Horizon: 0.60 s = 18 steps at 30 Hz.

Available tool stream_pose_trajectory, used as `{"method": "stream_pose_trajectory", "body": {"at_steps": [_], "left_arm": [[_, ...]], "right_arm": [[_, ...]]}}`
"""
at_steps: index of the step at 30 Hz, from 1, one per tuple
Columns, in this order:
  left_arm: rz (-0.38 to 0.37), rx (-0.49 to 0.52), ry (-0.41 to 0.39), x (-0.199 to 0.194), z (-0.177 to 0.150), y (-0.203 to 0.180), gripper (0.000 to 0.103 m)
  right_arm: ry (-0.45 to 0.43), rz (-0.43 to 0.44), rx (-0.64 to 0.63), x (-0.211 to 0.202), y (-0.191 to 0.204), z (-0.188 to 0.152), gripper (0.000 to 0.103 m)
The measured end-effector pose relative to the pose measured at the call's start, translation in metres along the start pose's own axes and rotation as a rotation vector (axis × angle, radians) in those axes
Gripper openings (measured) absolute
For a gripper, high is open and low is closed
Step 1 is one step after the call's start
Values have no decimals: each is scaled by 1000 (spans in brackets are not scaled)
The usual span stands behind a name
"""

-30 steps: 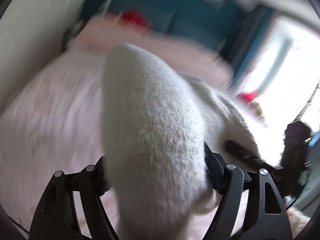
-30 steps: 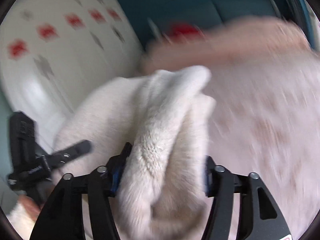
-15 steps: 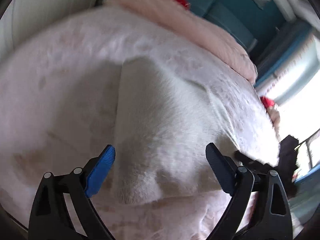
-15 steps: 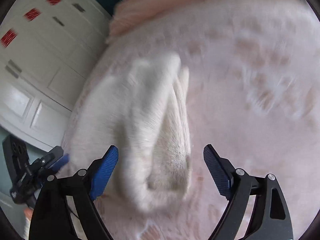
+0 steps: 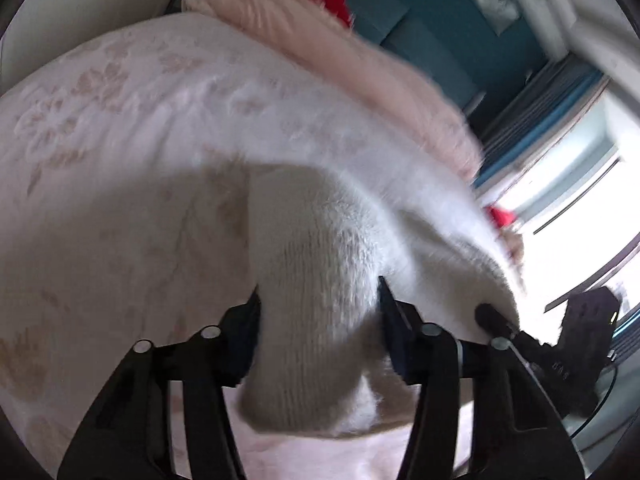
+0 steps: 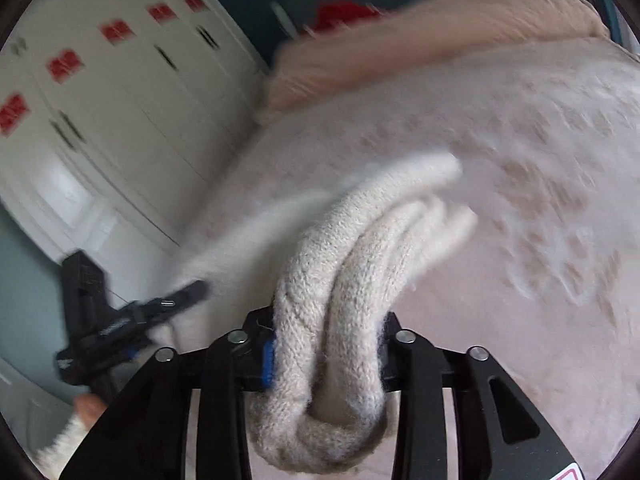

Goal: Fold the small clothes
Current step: 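Lower the folded sweater onto the bed and open both tools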

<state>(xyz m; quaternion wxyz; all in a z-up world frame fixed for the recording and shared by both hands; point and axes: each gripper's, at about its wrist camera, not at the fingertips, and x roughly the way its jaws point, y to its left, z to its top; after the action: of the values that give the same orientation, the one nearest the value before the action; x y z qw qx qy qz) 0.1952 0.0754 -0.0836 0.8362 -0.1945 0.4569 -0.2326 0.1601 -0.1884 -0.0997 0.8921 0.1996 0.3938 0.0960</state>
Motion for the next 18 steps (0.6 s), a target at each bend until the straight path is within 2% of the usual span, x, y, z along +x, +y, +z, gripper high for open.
{"method": "stream_pose_trajectory", "body": {"at_steps": [1, 2, 4, 5, 7, 9, 10, 11, 14, 16, 17, 18], "left_arm": [[42, -4, 55, 14, -9, 5, 56], [69, -17, 106, 25, -20, 11, 57], [52, -42, 71, 15, -31, 11, 59], [81, -18, 45, 3, -30, 6, 59], [135, 37, -1, -20, -27, -7, 57], [180, 97, -47, -40, -24, -23, 57], [209, 139, -62, -46, -27, -32, 57], [250, 164, -60, -45, -28, -38, 58], [317, 203, 19, -20, -36, -39, 58], [377, 224, 107, 10, -52, -29, 60], [407, 217, 148, 23, -58, -24, 60], [415, 202, 148, 21, -60, -23, 60]], "right_arm": [[54, -40, 10, 14, -10, -7, 37], [155, -86, 50, 33, -27, -20, 39], [124, -24, 137, 21, -36, -30, 42], [90, -18, 151, 8, -33, -31, 42], [11, -69, 105, -25, -15, -28, 42], [-54, -80, 33, -49, 7, -28, 33], [-61, -71, -12, -55, 21, -30, 18], [-53, -90, -47, -55, 29, -33, 8], [61, -203, -186, -17, 43, -56, 0], [138, -237, -161, 8, 21, -78, 0], [128, -225, -133, 8, 16, -82, 0], [124, -221, -117, -1, 18, -81, 0]]}}
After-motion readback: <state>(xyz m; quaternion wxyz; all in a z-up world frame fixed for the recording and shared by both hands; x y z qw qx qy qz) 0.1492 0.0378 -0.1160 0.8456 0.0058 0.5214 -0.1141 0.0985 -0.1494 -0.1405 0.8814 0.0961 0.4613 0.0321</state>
